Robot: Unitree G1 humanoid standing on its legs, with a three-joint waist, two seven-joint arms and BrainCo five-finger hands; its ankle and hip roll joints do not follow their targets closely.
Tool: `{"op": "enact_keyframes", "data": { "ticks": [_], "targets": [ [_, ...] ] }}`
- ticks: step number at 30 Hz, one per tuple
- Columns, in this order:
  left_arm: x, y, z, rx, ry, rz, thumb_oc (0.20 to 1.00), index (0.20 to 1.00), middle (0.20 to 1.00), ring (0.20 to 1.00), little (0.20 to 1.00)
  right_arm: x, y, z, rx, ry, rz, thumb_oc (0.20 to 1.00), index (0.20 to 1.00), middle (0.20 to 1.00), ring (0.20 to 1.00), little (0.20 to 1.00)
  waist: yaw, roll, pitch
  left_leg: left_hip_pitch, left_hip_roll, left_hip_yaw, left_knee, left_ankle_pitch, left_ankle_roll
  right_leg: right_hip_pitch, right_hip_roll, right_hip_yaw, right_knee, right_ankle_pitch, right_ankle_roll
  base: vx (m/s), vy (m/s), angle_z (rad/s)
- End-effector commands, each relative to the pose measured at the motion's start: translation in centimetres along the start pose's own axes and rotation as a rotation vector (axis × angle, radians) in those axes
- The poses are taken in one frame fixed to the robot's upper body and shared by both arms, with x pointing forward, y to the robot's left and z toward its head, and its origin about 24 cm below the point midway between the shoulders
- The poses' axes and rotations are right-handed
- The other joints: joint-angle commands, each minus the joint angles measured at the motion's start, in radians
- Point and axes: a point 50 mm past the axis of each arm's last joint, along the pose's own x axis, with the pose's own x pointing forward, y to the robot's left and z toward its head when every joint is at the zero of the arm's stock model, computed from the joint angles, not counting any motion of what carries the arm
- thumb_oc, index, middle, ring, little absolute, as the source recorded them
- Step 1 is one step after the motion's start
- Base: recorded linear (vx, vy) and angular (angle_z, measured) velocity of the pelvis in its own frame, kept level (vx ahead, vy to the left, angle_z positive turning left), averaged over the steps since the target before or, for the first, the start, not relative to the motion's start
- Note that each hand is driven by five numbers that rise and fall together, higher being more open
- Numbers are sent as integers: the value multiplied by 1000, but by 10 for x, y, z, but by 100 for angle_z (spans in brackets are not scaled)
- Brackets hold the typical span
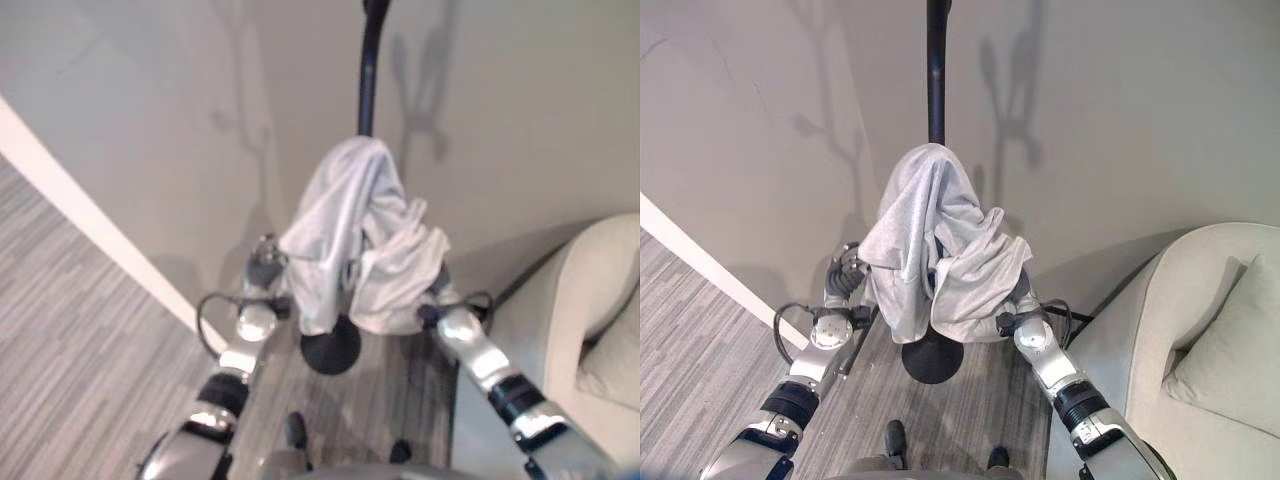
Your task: Hang the clothes on the sofa on the clothes rack.
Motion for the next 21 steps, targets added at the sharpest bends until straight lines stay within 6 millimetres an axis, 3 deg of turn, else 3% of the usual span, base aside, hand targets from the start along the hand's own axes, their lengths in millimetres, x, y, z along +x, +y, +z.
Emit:
{"op": "enact_keyframes", "data": {
  "ticks": [1, 5, 7, 10, 11, 12, 14, 15, 16, 17, 18, 21],
  "targets": [
    [12, 4, 15, -92, -65, -21, 1000, 1000, 1000, 1000, 1000, 8, -20, 17, 85, -90, -53, 1000, 1000, 1000, 1000, 1000, 34, 37, -39, 86, -45, 22, 8, -156, 11, -20, -14, -16, 94, -13, 14, 41, -10, 9],
    [5, 29, -13, -96, 38, 64, 1000, 1000, 1000, 1000, 1000, -2, -22, -4, 222, 2, -103, 1000, 1000, 1000, 1000, 1000, 40, 37, -55, 99, -43, 28, 8, -159, 9, -9, -14, -19, 85, -10, 15, 8, -2, 1],
    [-12, 58, -54, -110, 203, 162, 1000, 1000, 1000, 1000, 1000, -19, -26, -34, 358, 119, -177, 1000, 1000, 1000, 1000, 1000, 45, 39, -71, 114, -41, 44, 8, -165, 7, 0, -23, -25, 85, 1, 21, 1, -10, -9],
    [-32, 76, -87, -162, 341, 249, 1000, 1000, 1000, 1000, 1000, -32, -36, -56, 437, 203, -284, 1000, 1000, 1000, 1000, 1000, 51, 45, -76, 127, -37, 64, 8, -166, 8, 2, -36, -44, 106, 10, 28, -41, -27, -27],
    [-49, 81, -107, -142, 433, 240, 1000, 1000, 1000, 1000, 1000, -43, -33, -75, 519, 279, -311, 1000, 1000, 1000, 1000, 1000, 51, 47, -81, 133, -36, 71, 8, -165, 7, 9, -42, -61, 113, 11, 29, -47, -19, -6],
    [-49, 81, -107, -142, 433, 239, 1000, 1000, 1000, 1000, 1000, -43, -33, -75, 519, 279, -310, 1000, 1000, 1000, 1000, 1000, 51, 47, -81, 133, -36, 71, 8, -165, 7, 9, -42, -61, 113, 11, 29, 0, 0, 0],
    [-67, 85, -128, -219, 541, 274, 1000, 1000, 1000, 1000, 1000, -63, -27, -106, 605, 431, -340, 1000, 1000, 1000, 1000, 1000, 53, 47, -87, 138, -33, 74, 8, -162, 4, 16, -44, -76, 116, 9, 28, 0, 0, 0],
    [-67, 85, -128, -220, 541, 274, 1000, 1000, 1000, 1000, 1000, -63, -27, -106, 606, 431, -340, 1000, 1000, 1000, 1000, 1000, 52, 47, -87, 138, -33, 73, 8, -162, 4, 16, -44, -77, 116, 9, 28, 0, 0, 0],
    [-83, 88, -145, -224, 638, 286, 1000, 1000, 1000, 1000, 1000, -85, -19, -134, 695, 590, -381, 1000, 1000, 1000, 1000, 1000, 56, 46, -92, 141, -32, 69, 8, -161, 0, 22, -41, -88, 121, -1, 24, 0, 0, 0],
    [-83, 88, -145, -224, 637, 285, 1000, 1000, 1000, 1000, 1000, -84, -19, -134, 696, 589, -380, 1000, 1000, 1000, 1000, 1000, 56, 46, -91, 141, -32, 68, 8, -161, 0, 22, -41, -88, 121, -1, 24, -3, -58, -1],
    [-102, 90, -162, -179, 761, 264, 1000, 1000, 1000, 1000, 1000, -121, -3, -172, 836, 861, -455, 1000, 1000, 1000, 1000, 1000, 63, 44, -100, 145, -30, 55, 8, -159, -6, 33, -34, -98, 121, -15, 20, 9, -40, 2],
    [-107, 90, -166, -167, 797, 254, 1000, 1000, 1000, 1000, 1000, -136, 1, -183, 913, 952, -515, 1000, 1000, 1000, 1000, 1000, 65, 44, -101, 146, -28, 49, 8, -159, -9, 37, -32, -100, 122, -21, 17, 5, -29, 4]
  ]
}}
